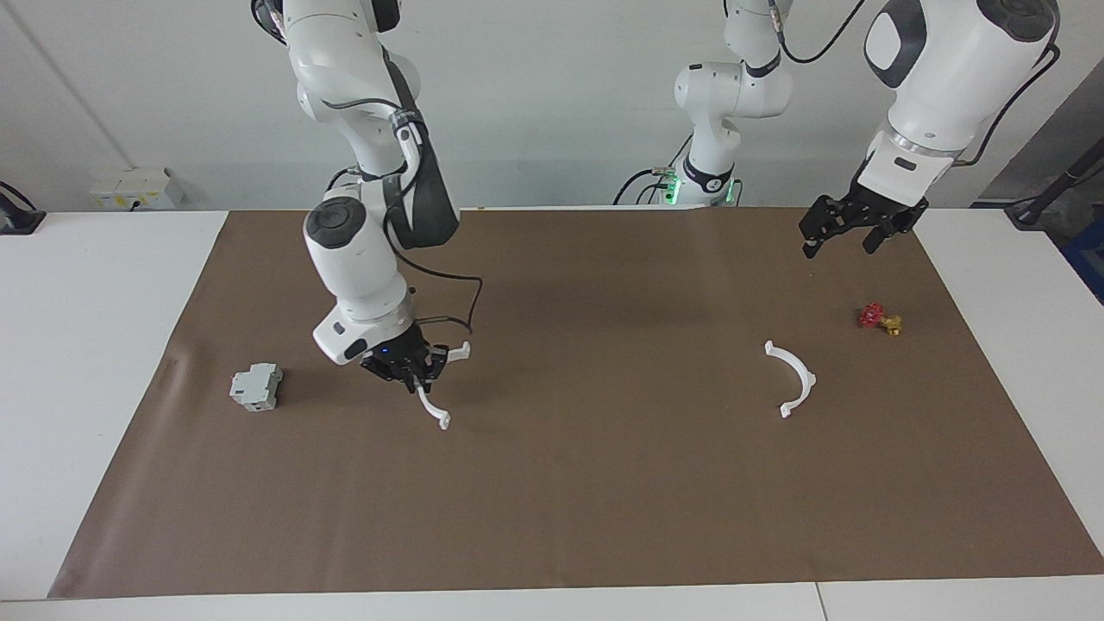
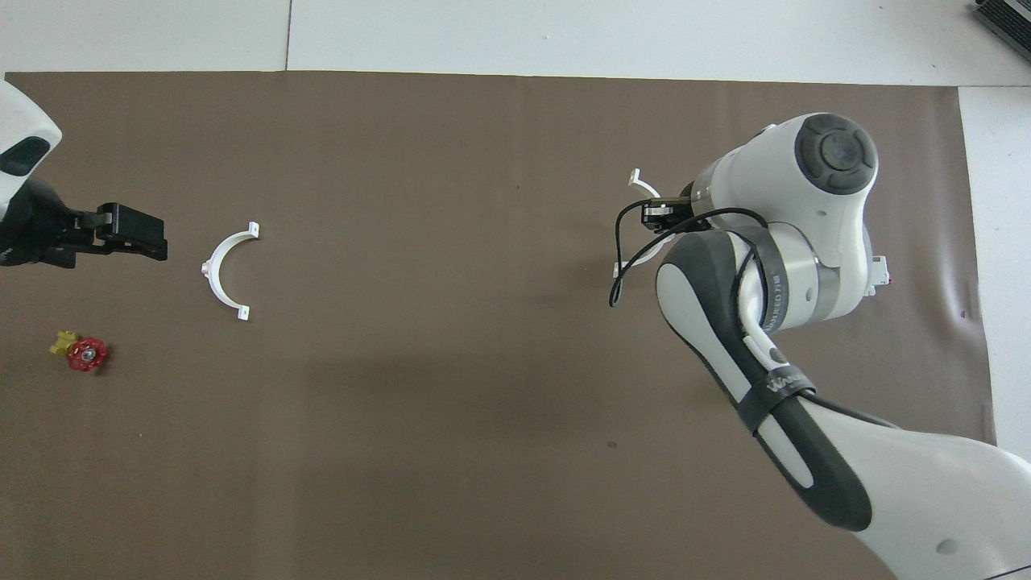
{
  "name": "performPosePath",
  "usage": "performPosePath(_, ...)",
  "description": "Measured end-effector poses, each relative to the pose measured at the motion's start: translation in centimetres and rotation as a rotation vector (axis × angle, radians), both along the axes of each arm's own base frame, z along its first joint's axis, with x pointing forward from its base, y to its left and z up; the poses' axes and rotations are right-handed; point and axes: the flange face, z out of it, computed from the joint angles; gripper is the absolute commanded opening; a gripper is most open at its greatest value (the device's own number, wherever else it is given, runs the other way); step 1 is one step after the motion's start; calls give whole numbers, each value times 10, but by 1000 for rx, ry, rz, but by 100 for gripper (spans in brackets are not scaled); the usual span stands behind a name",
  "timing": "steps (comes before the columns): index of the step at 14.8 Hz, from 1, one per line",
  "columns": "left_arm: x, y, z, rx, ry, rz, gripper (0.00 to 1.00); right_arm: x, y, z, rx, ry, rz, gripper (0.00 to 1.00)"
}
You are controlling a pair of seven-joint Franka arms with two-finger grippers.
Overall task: Assemble drain pipe with both arms
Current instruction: 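Carry the clamp half toward the table centre and set it down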
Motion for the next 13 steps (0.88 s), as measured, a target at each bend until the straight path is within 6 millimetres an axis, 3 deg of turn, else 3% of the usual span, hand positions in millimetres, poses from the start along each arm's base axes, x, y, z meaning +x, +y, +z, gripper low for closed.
performPosePath(2,0,0,0,0,0,0,100,-15,53,-18,-3,7,46,0)
performPosePath(4,0,0,0,0,0,0,100,-24,91,-44,-11,5,83,0)
performPosePath(10,0,0,0,0,0,-1,100,-33,137,-85,-88,9,195,0)
performPosePath(13,0,0,0,0,0,-1,100,-40,151,-92,-96,14,221,0)
